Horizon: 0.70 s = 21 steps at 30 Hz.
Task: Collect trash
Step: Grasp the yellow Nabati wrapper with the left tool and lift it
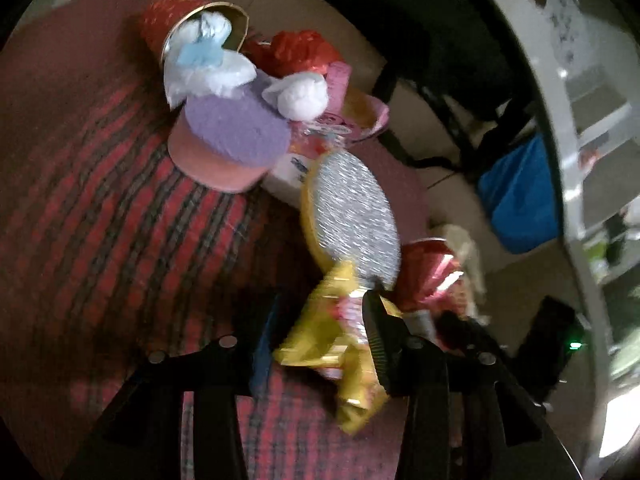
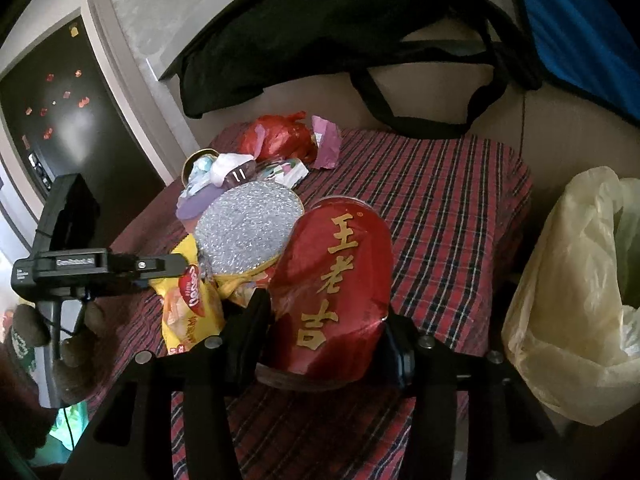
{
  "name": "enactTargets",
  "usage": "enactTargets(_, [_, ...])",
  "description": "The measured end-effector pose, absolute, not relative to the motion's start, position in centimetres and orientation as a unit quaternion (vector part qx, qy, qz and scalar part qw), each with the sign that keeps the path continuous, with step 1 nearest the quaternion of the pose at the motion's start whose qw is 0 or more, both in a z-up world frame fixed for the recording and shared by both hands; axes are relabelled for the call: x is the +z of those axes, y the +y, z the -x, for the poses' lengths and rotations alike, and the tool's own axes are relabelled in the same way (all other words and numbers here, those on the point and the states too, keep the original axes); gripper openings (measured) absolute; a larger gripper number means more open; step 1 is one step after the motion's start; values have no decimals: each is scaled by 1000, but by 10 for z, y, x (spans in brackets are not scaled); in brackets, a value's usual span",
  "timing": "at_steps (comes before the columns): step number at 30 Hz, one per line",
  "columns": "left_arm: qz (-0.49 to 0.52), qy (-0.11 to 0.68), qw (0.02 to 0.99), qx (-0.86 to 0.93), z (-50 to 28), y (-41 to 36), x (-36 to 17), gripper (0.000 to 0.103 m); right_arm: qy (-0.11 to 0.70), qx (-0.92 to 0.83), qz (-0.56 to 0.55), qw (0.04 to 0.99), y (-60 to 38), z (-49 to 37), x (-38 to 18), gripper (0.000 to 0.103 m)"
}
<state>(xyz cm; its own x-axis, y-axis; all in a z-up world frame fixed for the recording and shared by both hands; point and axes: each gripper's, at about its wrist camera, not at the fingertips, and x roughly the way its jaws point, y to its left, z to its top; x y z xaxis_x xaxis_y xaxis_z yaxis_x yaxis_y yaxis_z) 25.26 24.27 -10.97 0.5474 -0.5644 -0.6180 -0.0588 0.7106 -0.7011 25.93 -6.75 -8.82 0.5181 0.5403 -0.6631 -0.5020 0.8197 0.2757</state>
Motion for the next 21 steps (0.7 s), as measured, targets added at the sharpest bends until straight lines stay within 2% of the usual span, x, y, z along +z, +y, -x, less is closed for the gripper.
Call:
enactTargets(7, [304, 467, 815, -160, -238, 228, -111, 44, 382, 294, -13, 876, -67, -256, -86, 50])
enactTargets(12, [282, 475, 822, -140, -239, 220, -104, 30, 375, 297, 5, 878, -60, -263, -82, 50])
enactTargets(14, [271, 462, 833, -141, -236, 218, -97, 29, 377, 302, 5, 875, -57, -271, -79, 50])
enactTargets(16, [247, 435, 856, -129, -230, 215, -82, 27, 381, 311, 5, 871, -52, -275, -76, 47])
enactTargets(18, [222, 414, 876, -111, -225, 215, -70, 26, 382, 322, 16, 866, -45, -274, -73, 37])
enactTargets(21, [164, 371, 911, -68, -215, 213, -51, 25, 373, 326, 45, 868, -31, -267, -71, 36])
